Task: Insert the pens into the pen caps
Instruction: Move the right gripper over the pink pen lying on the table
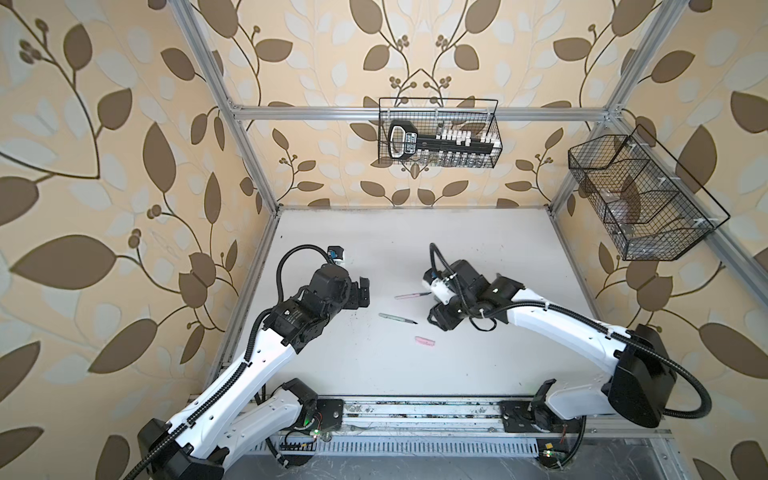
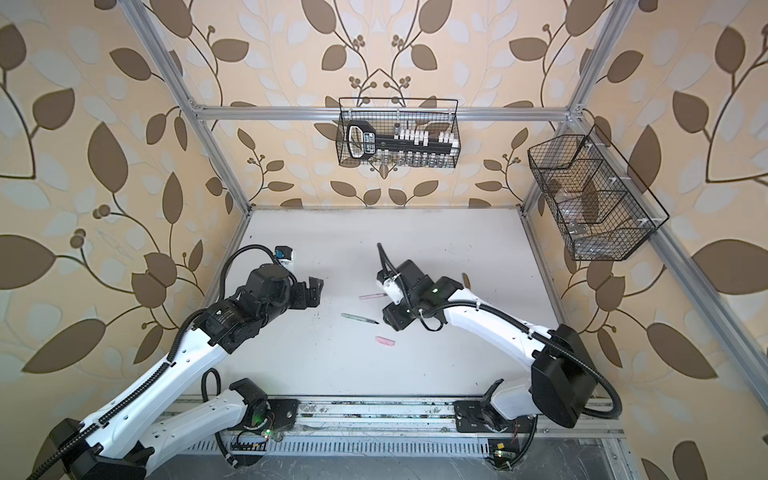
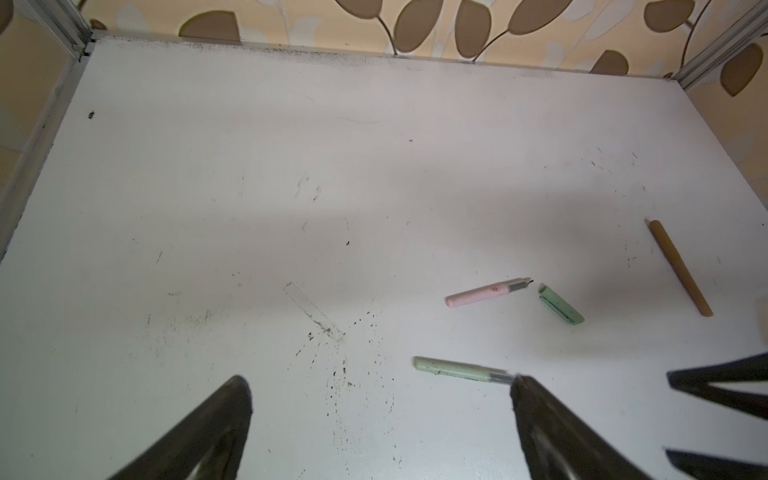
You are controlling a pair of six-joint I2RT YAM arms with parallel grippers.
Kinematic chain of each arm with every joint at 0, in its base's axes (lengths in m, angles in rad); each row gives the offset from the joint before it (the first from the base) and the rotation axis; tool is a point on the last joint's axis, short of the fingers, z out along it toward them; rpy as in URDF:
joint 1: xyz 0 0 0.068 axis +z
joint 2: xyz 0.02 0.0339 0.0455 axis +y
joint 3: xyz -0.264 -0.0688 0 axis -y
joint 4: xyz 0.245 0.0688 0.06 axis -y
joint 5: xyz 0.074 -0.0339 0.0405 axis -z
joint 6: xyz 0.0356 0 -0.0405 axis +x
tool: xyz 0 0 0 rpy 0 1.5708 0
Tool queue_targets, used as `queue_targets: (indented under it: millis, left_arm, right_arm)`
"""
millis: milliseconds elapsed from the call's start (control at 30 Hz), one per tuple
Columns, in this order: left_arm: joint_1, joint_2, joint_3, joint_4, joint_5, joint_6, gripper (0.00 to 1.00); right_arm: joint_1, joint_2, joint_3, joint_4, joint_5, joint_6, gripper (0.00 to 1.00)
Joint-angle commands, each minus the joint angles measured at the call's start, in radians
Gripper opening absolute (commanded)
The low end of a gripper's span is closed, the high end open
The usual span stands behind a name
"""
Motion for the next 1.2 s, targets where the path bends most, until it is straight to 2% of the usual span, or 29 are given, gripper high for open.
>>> queue_targets:
  millis: [0, 100, 200, 300, 400, 533, 600, 667, 733, 767, 867, 933, 1167]
  left_arm:
    - [-0.002, -0.027, 0.023, -0.011, -0.039, -0.004, 0.99]
    - [-0.003, -0.035, 0.007, -0.016, -0.028, -0.016, 0.99]
    - [-0.003, -0.043, -0.010, -0.027, -0.026, -0.025, 0.99]
    - [-0.003, -0.048, -0.017, -0.041, -0.029, -0.035, 0.99]
    - [-0.001, -0.052, -0.029, -0.038, -0.009, -0.035, 0.99]
    - [-0.004, -0.009, -0.045, 0.028, 0.104, 0.046, 0.99]
    - [-0.004, 0.042, -0.003, 0.014, 0.140, 0.041, 0.99]
    - [-0.003, 0.073, 0.016, 0.019, 0.167, 0.037, 0.99]
    - [-0.004, 0.078, 0.022, 0.024, 0.171, 0.034, 0.99]
    - [-0.003, 0.074, 0.025, 0.026, 0.167, 0.027, 0.99]
    - [-0.002, 0.052, 0.038, 0.008, 0.168, 0.012, 0.99]
    - [-0.002, 0.028, 0.039, 0.002, 0.171, 0.002, 0.99]
    - [-0.003, -0.057, 0.039, -0.035, 0.119, -0.021, 0.99]
  right_arm:
    - [0.016, 0.104, 0.013, -0.033, -0.057, -0.061, 0.52]
    - [0.033, 0.195, 0.068, -0.086, -0.057, -0.108, 0.49]
    - [0.033, 0.241, 0.117, -0.088, 0.019, -0.099, 0.47]
    - [0.001, 0.259, 0.164, -0.045, 0.051, -0.036, 0.54]
    - [-0.077, 0.313, 0.222, -0.013, -0.009, 0.082, 0.53]
    - [-0.100, 0.326, 0.231, 0.041, -0.059, 0.103, 0.55]
    - [-0.090, 0.332, 0.265, 0.021, -0.045, 0.001, 0.55]
    - [-0.058, 0.363, 0.331, -0.056, 0.060, -0.183, 0.57]
    - [-0.066, 0.415, 0.402, -0.127, 0.101, -0.294, 0.58]
    - [-0.083, 0.444, 0.451, -0.163, 0.100, -0.317, 0.58]
    - [-0.153, 0.520, 0.547, -0.249, -0.030, -0.408, 0.60]
    - [-0.179, 0.552, 0.592, -0.279, -0.073, -0.465, 0.61]
    - [-0.180, 0.660, 0.710, -0.333, -0.026, -0.558, 0.64]
